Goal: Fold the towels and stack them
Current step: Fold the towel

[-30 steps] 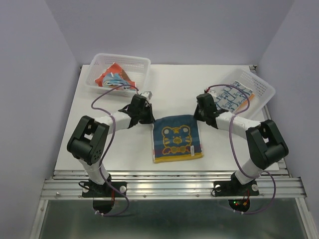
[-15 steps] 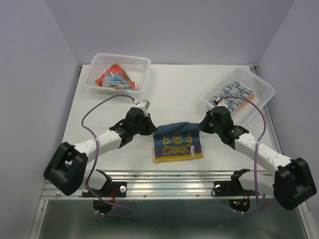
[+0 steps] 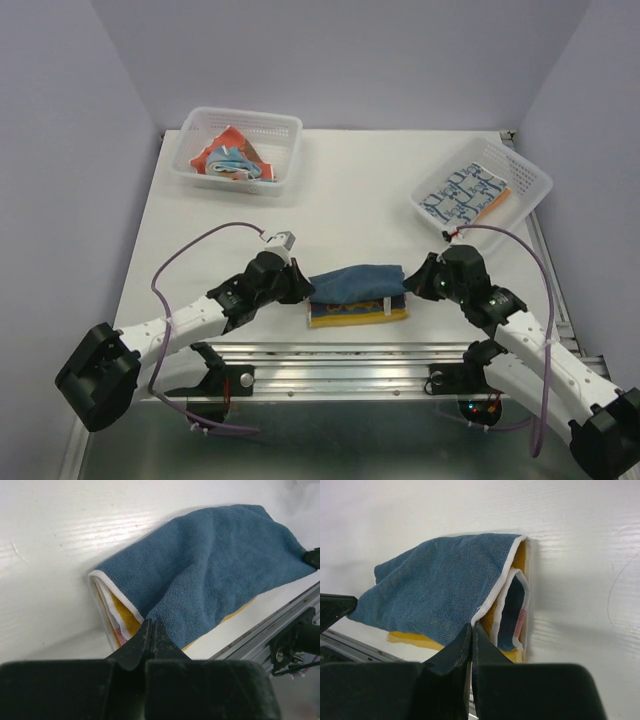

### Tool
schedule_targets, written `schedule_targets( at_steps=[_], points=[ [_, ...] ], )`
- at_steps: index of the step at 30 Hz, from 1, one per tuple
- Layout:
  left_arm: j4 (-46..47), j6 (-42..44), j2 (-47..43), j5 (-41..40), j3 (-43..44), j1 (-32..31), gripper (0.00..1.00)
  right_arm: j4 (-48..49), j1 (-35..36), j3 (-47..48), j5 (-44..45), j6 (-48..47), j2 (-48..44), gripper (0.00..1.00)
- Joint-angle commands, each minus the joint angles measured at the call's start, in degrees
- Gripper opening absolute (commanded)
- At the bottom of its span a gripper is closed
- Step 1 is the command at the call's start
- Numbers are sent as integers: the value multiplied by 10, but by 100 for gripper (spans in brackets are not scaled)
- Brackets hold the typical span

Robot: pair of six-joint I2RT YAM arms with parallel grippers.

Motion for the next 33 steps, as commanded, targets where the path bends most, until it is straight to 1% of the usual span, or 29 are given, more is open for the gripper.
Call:
schedule_targets(
  at_steps=[1,5,10,14,16,17,19,21,23,24,25,26,27,28,29,31,32,33],
  points=[
    [4,-32,-38,-15,-21,-15,0,-52,4,-19,-12,12,-40,1],
    [-10,-47,-70,-15,-34,-20,0,-30,4,-34,-45,21,-43,2],
    [-21,-60,-100,-7,-58,-24,0,-44,4,-39,-26,27,-31,2],
    [-21,-76,-97,1,-85,-29,0,-40,4,-54,-30,52,-36,6],
    [-6,-81,-92,18,-93,-32,0,-34,4,-66,-40,61,-39,7],
    [-2,-84,-91,23,-100,-35,2,-32,4,-69,-43,69,-38,11],
    [1,-87,-86,26,-102,-39,8,-29,4,-83,-49,74,-35,13],
    [-2,-90,-86,28,-104,-42,13,-23,4,-92,-52,82,-30,18],
    [-4,-96,-90,29,-106,-45,32,-22,4,-102,-50,86,-27,24],
    [-4,-97,-94,30,-109,-48,39,-22,4,-104,-46,88,-25,37],
    [-6,-98,-97,32,-110,-49,48,-22,4,-105,-41,88,-26,44],
    [-7,-99,-99,35,-111,-51,52,-24,4,-99,-39,84,-27,52],
    [-11,-100,-107,39,-110,-54,57,-29,4,-93,-37,80,-29,58],
    [-13,-101,-114,39,-110,-54,57,-29,4,-87,-37,75,-32,60],
    [-16,-105,-120,38,-109,-59,62,-34,4,-70,-36,64,-37,65],
    [-29,-105,-142,32,-104,-65,66,-40,4,-53,-35,50,-43,70],
    [-34,-105,-150,29,-100,-67,71,-42,4,-43,-35,39,-47,73],
    [-46,-103,-164,18,-94,-68,98,-42,4,-27,-35,26,-47,76]
  ],
)
